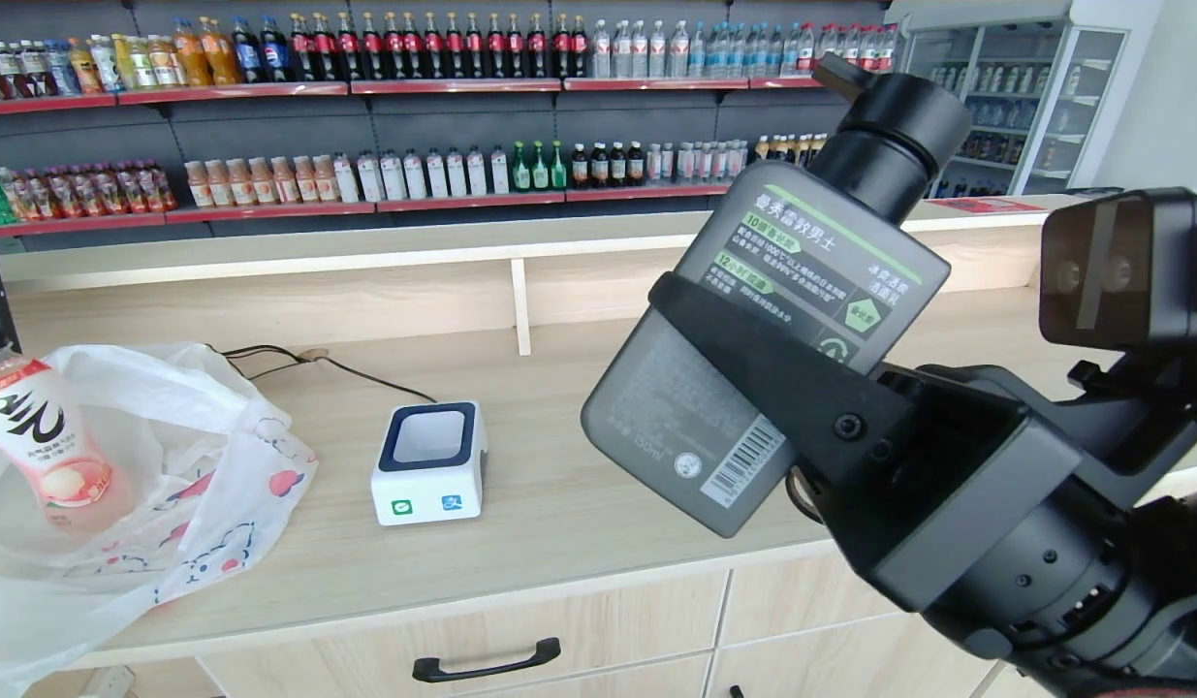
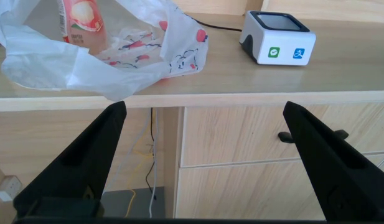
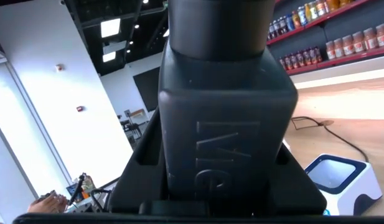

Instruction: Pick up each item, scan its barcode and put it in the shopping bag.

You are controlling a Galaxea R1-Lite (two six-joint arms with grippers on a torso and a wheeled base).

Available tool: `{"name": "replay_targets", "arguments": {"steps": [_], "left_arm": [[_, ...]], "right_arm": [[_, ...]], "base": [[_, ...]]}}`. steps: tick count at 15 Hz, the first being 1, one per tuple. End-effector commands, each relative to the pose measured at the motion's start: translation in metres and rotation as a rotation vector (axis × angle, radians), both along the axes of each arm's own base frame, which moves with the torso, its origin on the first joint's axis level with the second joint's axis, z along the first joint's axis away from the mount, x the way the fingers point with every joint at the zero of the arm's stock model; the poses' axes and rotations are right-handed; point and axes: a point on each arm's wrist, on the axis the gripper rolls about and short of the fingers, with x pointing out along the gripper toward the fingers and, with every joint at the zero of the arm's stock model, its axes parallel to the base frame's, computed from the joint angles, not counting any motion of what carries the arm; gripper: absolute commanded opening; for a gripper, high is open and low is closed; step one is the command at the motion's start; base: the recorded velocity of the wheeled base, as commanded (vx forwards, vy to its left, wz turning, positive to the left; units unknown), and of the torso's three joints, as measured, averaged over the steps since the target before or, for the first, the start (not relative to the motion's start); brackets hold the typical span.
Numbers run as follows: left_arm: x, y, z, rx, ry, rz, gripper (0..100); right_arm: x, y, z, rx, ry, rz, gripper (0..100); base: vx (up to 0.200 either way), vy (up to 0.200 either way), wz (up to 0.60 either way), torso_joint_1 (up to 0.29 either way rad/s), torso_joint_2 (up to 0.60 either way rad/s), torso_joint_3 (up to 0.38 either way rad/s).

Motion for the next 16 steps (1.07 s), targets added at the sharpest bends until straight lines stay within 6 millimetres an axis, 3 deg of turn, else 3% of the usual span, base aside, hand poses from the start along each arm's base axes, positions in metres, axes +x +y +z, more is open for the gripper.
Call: {"name": "replay_targets", "arguments": {"steps": [1,8,10,13,16], "left_arm": [[0.0,0.0,0.0,-0.001,-0.001,0.0,100],[0.0,0.0,0.0,-0.001,-0.001,0.0,100],[0.0,0.0,0.0,-0.001,-0.001,0.0,100],[0.0,0.0,0.0,-0.001,-0.001,0.0,100],[0.0,0.0,0.0,-0.001,-0.001,0.0,100]], "right_arm": [[-0.003,-0.005,-0.003,-0.012,0.008,0.001,0],[-0.003,-0.016,-0.018,-0.091,-0.009,-0.037,0],[0.014,-0.028,-0.031,-0.193,-0.071,-0.173,0],[0.015,-0.036,-0.026,-0.212,-0.143,-0.235,0],[0.021,-0.044,-0.041,-0.357,-0.241,-0.352,0]], "base": [[0.0,0.0,0.0,0.0,0.0,0.0],[0.0,0.0,0.0,0.0,0.0,0.0],[0.0,0.0,0.0,0.0,0.0,0.0],[0.0,0.0,0.0,0.0,0.0,0.0],[0.0,0.0,0.0,0.0,0.0,0.0]]}}
